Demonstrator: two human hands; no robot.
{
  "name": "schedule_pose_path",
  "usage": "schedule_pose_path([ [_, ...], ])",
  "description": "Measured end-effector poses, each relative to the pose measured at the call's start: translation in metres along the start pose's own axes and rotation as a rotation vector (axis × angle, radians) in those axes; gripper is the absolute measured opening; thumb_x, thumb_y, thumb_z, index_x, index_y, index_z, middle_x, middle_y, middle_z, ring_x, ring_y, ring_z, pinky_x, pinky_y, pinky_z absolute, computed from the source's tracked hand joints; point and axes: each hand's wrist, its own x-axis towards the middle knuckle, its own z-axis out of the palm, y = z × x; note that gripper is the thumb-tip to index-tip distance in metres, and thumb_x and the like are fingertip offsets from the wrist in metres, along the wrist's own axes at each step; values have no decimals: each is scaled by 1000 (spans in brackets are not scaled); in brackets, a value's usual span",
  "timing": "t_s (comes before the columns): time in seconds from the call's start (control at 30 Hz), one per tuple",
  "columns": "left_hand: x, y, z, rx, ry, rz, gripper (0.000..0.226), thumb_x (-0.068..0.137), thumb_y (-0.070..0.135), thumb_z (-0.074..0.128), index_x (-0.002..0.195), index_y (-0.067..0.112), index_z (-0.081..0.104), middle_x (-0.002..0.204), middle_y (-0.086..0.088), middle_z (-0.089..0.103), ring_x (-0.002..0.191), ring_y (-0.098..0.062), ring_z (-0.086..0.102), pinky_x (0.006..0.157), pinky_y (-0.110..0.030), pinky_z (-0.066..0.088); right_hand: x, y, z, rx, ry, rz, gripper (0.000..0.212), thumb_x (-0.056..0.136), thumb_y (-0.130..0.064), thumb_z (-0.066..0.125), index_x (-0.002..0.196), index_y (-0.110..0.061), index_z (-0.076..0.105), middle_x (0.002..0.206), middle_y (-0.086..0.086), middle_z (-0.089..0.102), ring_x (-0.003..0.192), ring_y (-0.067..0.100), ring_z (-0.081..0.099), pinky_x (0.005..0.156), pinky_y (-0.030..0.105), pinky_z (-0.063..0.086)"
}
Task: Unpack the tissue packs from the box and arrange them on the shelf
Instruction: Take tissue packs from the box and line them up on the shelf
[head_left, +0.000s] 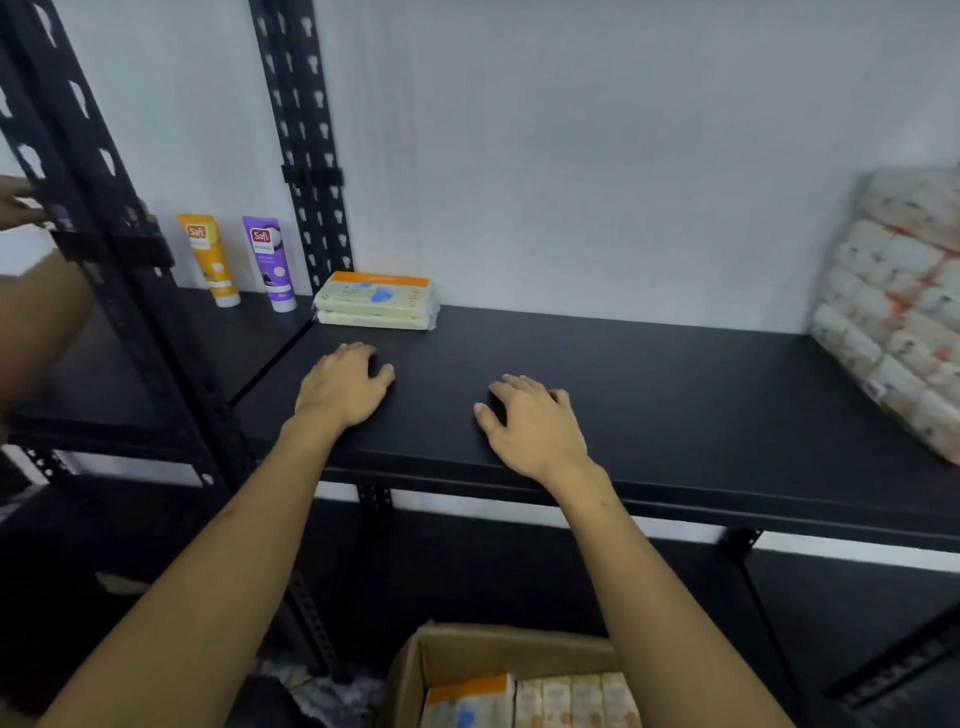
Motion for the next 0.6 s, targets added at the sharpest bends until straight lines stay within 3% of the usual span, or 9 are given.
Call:
schedule_pose_path([
  [0.1,-21,0,-2,-4,32,19,44,104,41,44,139,18,56,139,-12,58,124,-36,54,95,-46,46,-26,1,-1,-3,14,-27,55,107,-51,30,147,-18,49,160,3,39,151,20,26,119,45,21],
  [0.17,-40,1,5,-47,56,43,46,106,45,38,137,18,58,142,-12,57,130,-36,51,100,-47,43,-46,1,5,-47,54,-39,57,108,-51,23,149,-19,46,161,4,38,152,21,25,121,45,21],
  [0.27,-85,4,30,-41,163,129,61,107,52,23,147,16,50,159,-7,41,151,-25,28,122,-47,21,-80,0,21,-97,160,-44,59,109,-49,20,153,-17,41,162,7,37,153,25,26,123,49,20],
  [0.37,-139,14,57,-67,259,189,67,107,56,22,156,13,35,166,-5,25,156,-19,8,127,-43,5,-110,-3,35,-106,188,-60,61,107,-48,26,157,-14,31,165,11,28,155,29,18,126,53,12],
  [0.47,-181,25,77,-195,259,229,68,107,53,30,162,14,16,170,-2,0,156,-15,-11,127,-39,3,-135,-8,41,-59,215,-82,62,107,-49,27,158,-15,28,168,13,19,157,29,8,126,55,9],
  [0.6,-226,33,117,-280,185,273,67,107,48,33,163,19,9,170,-2,-8,156,-15,-9,126,-36,4,-172,-3,62,94,196,-78,59,108,-48,30,159,-17,25,168,8,18,156,24,13,125,51,11],
])
